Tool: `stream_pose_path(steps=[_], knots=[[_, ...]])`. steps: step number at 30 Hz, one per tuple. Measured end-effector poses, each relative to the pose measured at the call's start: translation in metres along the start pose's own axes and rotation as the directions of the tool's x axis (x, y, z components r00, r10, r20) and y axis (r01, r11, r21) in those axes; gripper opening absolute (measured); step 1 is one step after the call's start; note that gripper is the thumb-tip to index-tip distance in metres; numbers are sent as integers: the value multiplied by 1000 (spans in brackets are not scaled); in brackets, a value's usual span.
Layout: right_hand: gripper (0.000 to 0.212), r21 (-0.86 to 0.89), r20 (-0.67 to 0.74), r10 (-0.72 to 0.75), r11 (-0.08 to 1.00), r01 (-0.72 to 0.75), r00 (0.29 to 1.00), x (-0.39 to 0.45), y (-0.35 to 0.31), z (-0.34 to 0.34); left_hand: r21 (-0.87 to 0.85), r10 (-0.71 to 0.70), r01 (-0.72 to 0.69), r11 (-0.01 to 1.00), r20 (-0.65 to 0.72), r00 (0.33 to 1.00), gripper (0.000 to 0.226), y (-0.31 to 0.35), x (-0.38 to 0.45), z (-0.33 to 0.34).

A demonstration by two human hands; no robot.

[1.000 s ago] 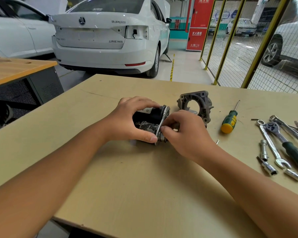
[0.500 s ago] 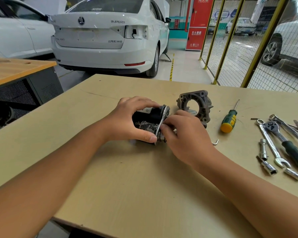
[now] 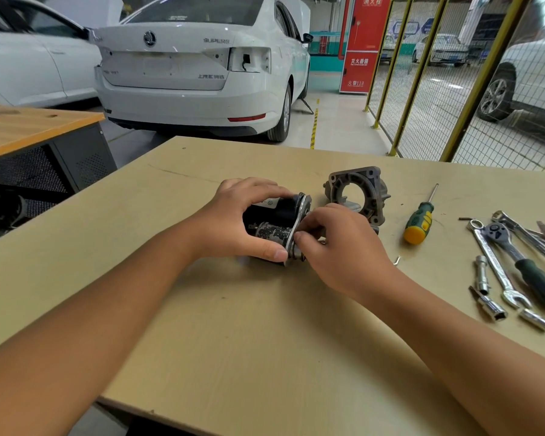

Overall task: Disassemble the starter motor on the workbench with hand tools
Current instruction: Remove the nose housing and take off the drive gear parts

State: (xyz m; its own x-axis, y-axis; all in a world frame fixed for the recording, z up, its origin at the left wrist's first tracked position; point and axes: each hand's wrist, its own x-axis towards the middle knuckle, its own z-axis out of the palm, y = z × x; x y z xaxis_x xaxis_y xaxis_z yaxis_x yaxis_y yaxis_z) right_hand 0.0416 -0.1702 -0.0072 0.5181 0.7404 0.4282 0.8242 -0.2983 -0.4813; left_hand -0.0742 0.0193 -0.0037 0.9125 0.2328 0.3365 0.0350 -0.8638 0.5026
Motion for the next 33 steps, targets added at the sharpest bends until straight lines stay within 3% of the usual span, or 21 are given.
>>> stream_pose_path(steps=[30,33], knots=[[20,-46,-20,-6,999,5,1000,-2,-1,-2,-1,26,-26,1000,29,999,94,0,2,1],[16,31,3,40,999,-40,999,0,0,-3,0,28,-28,1000,29,999,94,-1,3,1]])
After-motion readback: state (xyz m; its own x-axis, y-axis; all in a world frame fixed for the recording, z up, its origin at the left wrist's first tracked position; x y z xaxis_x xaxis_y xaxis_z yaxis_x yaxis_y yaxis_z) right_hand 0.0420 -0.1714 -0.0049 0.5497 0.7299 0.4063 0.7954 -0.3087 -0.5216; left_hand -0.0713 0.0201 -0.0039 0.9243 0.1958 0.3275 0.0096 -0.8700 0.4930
